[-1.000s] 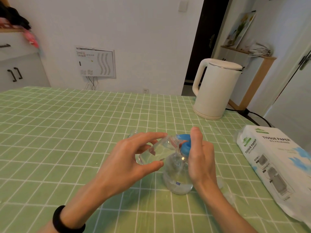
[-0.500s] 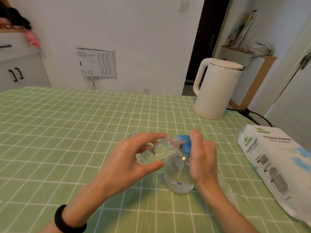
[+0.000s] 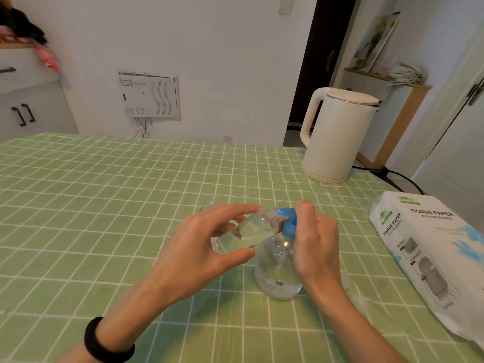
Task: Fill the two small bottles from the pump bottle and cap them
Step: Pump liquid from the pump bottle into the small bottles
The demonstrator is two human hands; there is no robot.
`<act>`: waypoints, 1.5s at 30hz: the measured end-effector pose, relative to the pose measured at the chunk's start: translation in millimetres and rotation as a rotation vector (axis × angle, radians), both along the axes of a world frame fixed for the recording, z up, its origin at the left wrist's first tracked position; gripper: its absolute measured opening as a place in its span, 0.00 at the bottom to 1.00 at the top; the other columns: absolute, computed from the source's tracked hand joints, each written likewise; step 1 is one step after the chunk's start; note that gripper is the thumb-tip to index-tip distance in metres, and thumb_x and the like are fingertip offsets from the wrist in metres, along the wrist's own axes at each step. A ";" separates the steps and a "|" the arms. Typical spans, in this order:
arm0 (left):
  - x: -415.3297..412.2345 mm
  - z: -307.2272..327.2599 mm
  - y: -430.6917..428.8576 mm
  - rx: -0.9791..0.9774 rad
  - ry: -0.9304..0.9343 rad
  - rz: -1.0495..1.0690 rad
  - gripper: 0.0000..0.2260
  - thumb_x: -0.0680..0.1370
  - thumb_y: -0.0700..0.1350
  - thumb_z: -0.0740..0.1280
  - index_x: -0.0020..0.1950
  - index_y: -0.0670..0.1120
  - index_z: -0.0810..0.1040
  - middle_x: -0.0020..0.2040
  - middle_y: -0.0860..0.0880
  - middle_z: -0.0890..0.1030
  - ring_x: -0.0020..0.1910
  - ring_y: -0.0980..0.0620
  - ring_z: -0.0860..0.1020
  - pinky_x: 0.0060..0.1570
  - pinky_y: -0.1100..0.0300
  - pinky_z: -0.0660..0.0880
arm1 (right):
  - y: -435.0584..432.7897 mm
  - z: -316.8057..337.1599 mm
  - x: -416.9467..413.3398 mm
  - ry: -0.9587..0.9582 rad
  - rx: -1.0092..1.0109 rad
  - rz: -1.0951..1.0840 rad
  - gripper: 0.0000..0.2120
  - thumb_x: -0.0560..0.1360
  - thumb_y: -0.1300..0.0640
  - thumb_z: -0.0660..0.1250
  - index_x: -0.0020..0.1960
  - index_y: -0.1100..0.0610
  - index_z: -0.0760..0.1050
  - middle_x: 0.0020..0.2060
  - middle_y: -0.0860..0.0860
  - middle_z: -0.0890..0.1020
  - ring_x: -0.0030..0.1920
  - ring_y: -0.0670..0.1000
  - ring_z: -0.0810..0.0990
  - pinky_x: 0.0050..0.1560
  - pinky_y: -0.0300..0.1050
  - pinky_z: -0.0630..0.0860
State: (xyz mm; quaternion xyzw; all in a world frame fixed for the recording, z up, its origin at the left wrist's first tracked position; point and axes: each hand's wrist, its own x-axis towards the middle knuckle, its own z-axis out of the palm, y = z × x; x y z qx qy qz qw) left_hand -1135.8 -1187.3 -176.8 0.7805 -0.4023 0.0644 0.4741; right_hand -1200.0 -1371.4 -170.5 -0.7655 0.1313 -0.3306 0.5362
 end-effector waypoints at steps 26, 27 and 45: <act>0.5 1.2 0.8 -0.028 0.003 -0.008 0.28 0.71 0.56 0.76 0.70 0.69 0.75 0.60 0.64 0.82 0.54 0.59 0.85 0.58 0.70 0.78 | 0.9 1.6 -0.4 0.030 0.050 0.077 0.31 0.77 0.34 0.53 0.20 0.47 0.70 0.22 0.52 0.66 0.26 0.50 0.64 0.31 0.49 0.66; 0.7 0.9 0.9 -0.025 0.002 -0.008 0.28 0.71 0.55 0.77 0.70 0.70 0.75 0.60 0.64 0.82 0.54 0.59 0.85 0.58 0.70 0.78 | 0.5 1.9 -0.5 0.029 0.056 0.079 0.31 0.76 0.34 0.53 0.21 0.49 0.69 0.22 0.52 0.67 0.26 0.51 0.64 0.31 0.50 0.66; 1.6 4.8 3.8 0.013 0.014 0.006 0.28 0.73 0.48 0.81 0.71 0.63 0.78 0.62 0.64 0.84 0.55 0.59 0.85 0.60 0.60 0.81 | -0.5 1.2 0.4 0.016 0.066 0.086 0.32 0.76 0.34 0.52 0.24 0.51 0.77 0.24 0.57 0.79 0.28 0.63 0.71 0.33 0.52 0.72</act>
